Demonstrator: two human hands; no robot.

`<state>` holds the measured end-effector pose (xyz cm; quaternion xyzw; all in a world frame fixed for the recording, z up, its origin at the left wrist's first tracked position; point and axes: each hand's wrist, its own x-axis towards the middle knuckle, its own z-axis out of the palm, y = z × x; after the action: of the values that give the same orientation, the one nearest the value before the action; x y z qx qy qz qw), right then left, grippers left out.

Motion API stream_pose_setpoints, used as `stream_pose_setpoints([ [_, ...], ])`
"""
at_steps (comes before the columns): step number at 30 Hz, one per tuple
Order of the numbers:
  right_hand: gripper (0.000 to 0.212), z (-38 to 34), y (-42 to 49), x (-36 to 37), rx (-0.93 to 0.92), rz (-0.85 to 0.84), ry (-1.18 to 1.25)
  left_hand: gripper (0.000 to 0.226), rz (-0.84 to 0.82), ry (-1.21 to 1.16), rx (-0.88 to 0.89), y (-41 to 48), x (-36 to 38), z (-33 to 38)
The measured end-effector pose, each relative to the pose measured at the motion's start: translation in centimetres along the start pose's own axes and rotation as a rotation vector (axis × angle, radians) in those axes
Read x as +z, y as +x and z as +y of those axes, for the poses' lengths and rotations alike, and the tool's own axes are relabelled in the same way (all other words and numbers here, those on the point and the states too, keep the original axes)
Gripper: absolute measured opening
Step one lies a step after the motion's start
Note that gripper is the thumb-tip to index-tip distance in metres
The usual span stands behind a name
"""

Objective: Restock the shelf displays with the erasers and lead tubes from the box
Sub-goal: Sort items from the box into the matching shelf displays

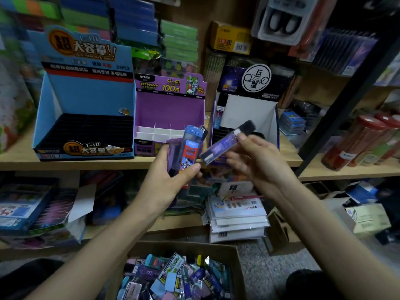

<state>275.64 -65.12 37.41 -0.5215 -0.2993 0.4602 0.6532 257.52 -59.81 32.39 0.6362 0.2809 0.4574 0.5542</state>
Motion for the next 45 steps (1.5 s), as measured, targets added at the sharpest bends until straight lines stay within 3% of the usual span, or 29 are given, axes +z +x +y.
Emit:
stream_pose_setpoints([
  [3,0.012,-3.0,3.1,-1.1,-0.238,0.115,-0.106,0.035,0.035,-0.025,0.004,0.3,-0.8,0.4],
  [7,0.012,-4.6,8.1,-2.0,-0.497,0.193,-0.518,0.032,0.038,-0.034,-0.02,0.8,-1.7,0.7],
  [11,0.009,-3.4,11.8,-2.3,-0.511,0.094,-0.76,0.032,0.011,-0.021,-0.024,0.9,-2.0,0.7],
  [19,0.021,-2.3,14.2,-2.4,-0.504,-0.034,-0.85,0.041,0.05,-0.042,-0.032,1.4,-2.0,0.2],
  [23,0.019,-2.4,14.7,-2.4,-0.383,-0.116,-0.818,0.042,0.057,-0.05,-0.038,1.5,-1.8,0.0],
  [27,0.013,-2.3,15.2,-2.1,-0.378,-0.018,-1.063,0.047,0.037,-0.054,-0.043,1.5,-1.6,-0.1],
  [34,0.034,-2.4,13.3,-1.4,-0.399,0.183,-1.555,0.047,0.031,-0.066,-0.053,1.2,-1.4,-0.1],
  [36,0.031,-1.8,10.8,-1.1,-0.491,0.251,-1.473,0.047,0.033,-0.062,-0.057,1.0,-1.4,0.0],
  [38,0.027,-1.4,7.6,-0.2,-0.479,0.18,-1.205,0.043,0.034,-0.063,-0.061,0.8,-1.4,0.0],
  [41,0.026,-0.6,2.4,1.8,-0.271,-0.086,-0.703,0.04,0.025,-0.077,-0.067,0.4,-1.3,-0.1],
  [45,0.022,1.7,-1.4,4.2,-0.093,-0.229,-0.492,0.043,-0.024,-0.067,-0.063,-0.2,-0.9,-0.3],
])
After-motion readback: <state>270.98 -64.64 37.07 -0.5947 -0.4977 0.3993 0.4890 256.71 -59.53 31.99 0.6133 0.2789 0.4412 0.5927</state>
